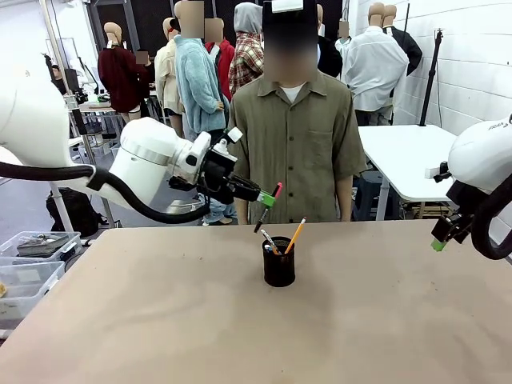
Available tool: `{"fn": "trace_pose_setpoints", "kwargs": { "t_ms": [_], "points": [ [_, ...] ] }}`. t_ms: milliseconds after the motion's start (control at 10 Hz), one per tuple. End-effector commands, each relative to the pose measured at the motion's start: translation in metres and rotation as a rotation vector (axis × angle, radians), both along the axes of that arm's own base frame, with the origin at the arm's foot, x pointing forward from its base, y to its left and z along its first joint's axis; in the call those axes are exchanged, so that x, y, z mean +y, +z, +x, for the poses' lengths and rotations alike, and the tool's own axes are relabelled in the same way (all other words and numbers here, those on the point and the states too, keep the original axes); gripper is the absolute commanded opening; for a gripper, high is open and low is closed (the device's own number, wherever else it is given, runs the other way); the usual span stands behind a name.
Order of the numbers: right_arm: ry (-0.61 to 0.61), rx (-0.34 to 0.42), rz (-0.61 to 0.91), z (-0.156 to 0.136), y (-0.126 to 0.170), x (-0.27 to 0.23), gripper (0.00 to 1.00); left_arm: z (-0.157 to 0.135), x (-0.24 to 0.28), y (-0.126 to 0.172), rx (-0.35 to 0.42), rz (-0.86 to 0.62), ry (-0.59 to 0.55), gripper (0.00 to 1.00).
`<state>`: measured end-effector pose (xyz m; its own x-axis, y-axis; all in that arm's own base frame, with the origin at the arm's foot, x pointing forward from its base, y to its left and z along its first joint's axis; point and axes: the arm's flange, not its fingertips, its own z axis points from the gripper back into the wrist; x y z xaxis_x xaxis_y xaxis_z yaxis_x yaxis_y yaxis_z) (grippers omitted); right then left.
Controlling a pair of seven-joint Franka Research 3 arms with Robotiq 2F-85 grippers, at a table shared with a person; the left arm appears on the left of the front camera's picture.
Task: Place the pens into the pen holder.
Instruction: Pick up a writing instrument from the table and place it into the Pen holder.
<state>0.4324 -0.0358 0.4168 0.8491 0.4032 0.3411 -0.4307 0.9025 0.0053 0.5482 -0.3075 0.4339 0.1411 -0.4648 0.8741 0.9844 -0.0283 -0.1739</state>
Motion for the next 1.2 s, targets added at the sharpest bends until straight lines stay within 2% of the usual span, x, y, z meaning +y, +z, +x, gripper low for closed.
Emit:
{"fn": "trace_pose_setpoints", "kwargs": {
  "t_ms": [0, 300, 400, 500, 600, 900, 1100],
  "points": [
    [-0.005, -0.012, -0.024, -0.002, -0.004, 0.001, 0.69, 0.003, -0.012, -0.009, -0.014, -0.057, -0.058, 0.00],
    [-0.005, -0.012, -0.024, -0.002, -0.004, 0.001, 0.69, 0.011, -0.025, -0.019, -0.022, -0.054, -0.053, 0.00],
    [-0.005, -0.012, -0.024, -0.002, -0.004, 0.001, 0.69, 0.019, -0.022, -0.023, 0.026, 0.110, -0.037, 0.00],
    [-0.005, -0.012, -0.024, -0.002, -0.004, 0.001, 0.69, 0.002, -0.025, -0.015, -0.009, -0.032, -0.060, 0.00],
    [-0.005, -0.012, -0.024, -0.002, -0.004, 0.001, 0.69, 0.007, -0.022, -0.021, 0.001, 0.010, -0.054, 0.00],
    [-0.005, -0.012, -0.024, -0.002, -0.004, 0.001, 0.69, 0.009, -0.027, -0.036, -0.068, -0.050, -0.038, 0.00],
    [-0.005, -0.012, -0.024, -0.002, -0.004, 0.001, 0.69, 0.018, -0.030, -0.043, -0.076, -0.053, -0.023, 0.00]
  ]
}}
